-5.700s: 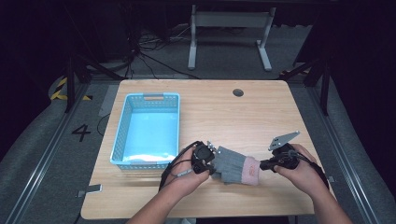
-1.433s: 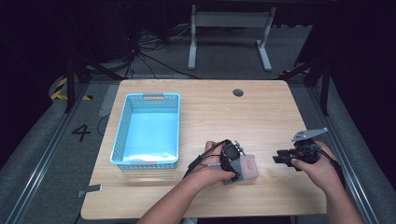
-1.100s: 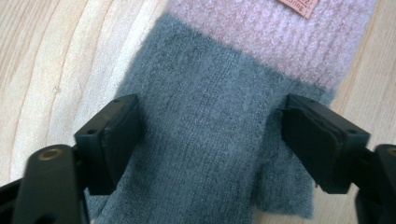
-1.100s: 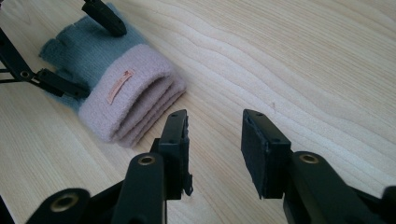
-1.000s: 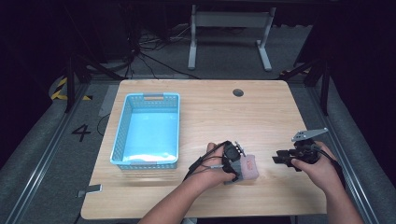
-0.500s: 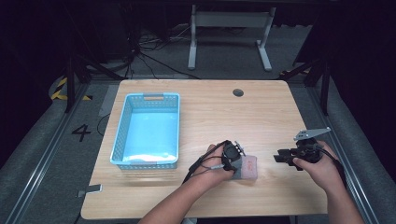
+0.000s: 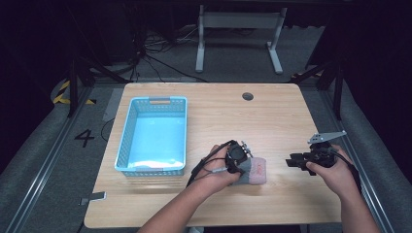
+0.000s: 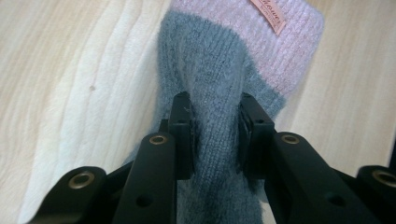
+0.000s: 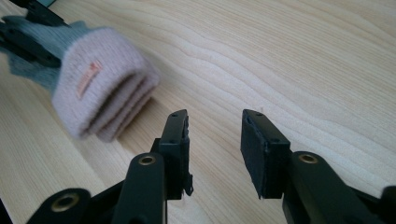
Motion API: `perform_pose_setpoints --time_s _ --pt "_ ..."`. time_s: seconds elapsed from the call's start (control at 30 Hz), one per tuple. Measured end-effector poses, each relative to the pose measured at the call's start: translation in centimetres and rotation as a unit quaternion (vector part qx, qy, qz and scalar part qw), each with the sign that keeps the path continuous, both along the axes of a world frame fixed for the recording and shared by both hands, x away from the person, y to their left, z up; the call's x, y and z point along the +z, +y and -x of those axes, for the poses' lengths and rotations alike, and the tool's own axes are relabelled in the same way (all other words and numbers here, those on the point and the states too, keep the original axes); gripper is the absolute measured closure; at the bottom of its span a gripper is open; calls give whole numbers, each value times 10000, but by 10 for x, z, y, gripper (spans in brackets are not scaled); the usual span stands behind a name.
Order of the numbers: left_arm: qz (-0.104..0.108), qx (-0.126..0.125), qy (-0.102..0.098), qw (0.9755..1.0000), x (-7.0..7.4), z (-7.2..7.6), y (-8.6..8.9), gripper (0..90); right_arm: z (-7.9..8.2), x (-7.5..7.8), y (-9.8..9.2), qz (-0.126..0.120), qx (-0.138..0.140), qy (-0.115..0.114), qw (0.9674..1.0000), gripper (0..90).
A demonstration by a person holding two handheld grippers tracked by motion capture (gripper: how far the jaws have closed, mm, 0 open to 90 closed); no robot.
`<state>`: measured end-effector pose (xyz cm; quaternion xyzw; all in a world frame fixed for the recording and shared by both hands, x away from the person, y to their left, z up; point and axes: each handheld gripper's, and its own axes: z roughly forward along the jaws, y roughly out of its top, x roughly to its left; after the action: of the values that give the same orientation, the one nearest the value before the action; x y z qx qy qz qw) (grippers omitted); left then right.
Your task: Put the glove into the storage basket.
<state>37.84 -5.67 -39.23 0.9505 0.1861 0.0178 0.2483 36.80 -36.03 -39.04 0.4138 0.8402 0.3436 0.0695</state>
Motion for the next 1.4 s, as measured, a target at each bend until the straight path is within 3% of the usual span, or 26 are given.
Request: perform_pose_setpoints --time_s 0.17,0.43,0.77,1.1,1.4 --pt "-19 4 -1 10000 11 0 10 712 -4 -1 1 -3 37 18 10000 626" --pt "121 94 -22 9999 26 -3 28 710 -10 -5 4 31 39 87 10000 626" --pt "212 288 -104 9993 47 -2 52 709 -28 -12 9 69 67 180 9998 627" --pt "279 608 -317 9973 72 -8 85 708 -36 -13 14 90 152 200 9996 633" --pt "292 830 -408 9953 81 -12 115 705 -36 -14 15 92 130 214 9996 633"
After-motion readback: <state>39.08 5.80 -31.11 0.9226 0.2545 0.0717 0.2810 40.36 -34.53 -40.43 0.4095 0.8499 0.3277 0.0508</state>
